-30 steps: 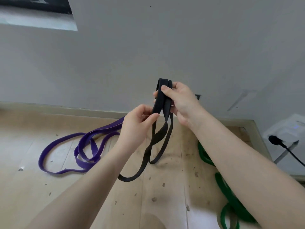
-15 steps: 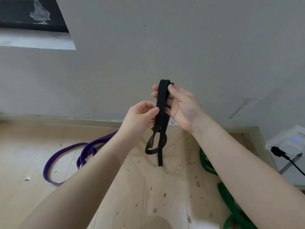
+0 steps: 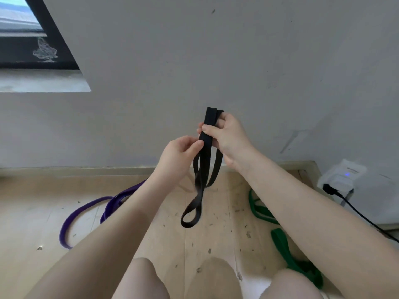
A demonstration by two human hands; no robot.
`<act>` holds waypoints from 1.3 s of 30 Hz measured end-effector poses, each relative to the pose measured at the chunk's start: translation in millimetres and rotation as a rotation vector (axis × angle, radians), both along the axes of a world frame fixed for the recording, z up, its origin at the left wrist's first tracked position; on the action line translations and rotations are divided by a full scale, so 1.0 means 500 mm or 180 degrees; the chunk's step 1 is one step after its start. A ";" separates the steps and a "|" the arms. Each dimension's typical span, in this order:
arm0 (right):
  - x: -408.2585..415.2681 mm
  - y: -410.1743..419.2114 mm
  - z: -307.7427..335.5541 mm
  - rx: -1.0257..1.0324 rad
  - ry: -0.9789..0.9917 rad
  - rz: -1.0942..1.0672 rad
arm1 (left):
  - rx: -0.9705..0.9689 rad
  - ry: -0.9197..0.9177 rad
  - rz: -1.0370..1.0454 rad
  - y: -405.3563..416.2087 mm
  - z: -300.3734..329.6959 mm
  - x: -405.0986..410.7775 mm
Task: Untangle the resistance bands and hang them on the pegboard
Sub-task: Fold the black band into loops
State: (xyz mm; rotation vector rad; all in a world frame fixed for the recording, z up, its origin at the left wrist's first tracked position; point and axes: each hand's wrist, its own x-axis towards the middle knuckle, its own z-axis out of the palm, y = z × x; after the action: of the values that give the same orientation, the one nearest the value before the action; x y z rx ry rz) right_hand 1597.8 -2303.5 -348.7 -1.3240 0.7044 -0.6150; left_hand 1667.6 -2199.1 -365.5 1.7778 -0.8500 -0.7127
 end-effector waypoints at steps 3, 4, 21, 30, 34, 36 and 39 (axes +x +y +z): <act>-0.007 0.006 0.018 0.0107 -0.0130 0.0129 | 0.0024 0.0129 -0.0220 0.010 0.011 -0.020; -0.012 0.008 0.024 0.0011 -0.0082 0.0213 | 0.0062 -0.0016 -0.0289 0.013 0.017 -0.023; -0.143 0.080 -0.060 -0.0093 0.0521 0.1277 | -0.0310 0.1199 0.0413 -0.003 0.078 -0.032; -0.112 0.084 -0.051 -0.0313 0.0412 0.0573 | -0.0463 0.1903 0.0333 0.036 0.019 -0.026; -0.115 0.067 -0.052 -0.0401 0.0475 0.0565 | -0.0369 0.2076 0.0224 0.036 -0.018 -0.053; -0.118 0.062 -0.056 -0.0322 0.0450 0.0636 | -0.0390 0.2077 0.0316 0.029 -0.031 -0.056; -0.124 0.058 -0.067 -0.0218 0.0377 0.0633 | -0.0542 0.2071 0.0239 0.021 -0.041 -0.063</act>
State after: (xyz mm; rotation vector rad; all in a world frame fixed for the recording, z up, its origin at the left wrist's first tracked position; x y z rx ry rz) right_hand 1535.5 -2274.8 -382.2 -1.4827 0.6422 -0.4061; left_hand 1636.1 -2188.4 -385.9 1.2931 -0.3844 -1.0535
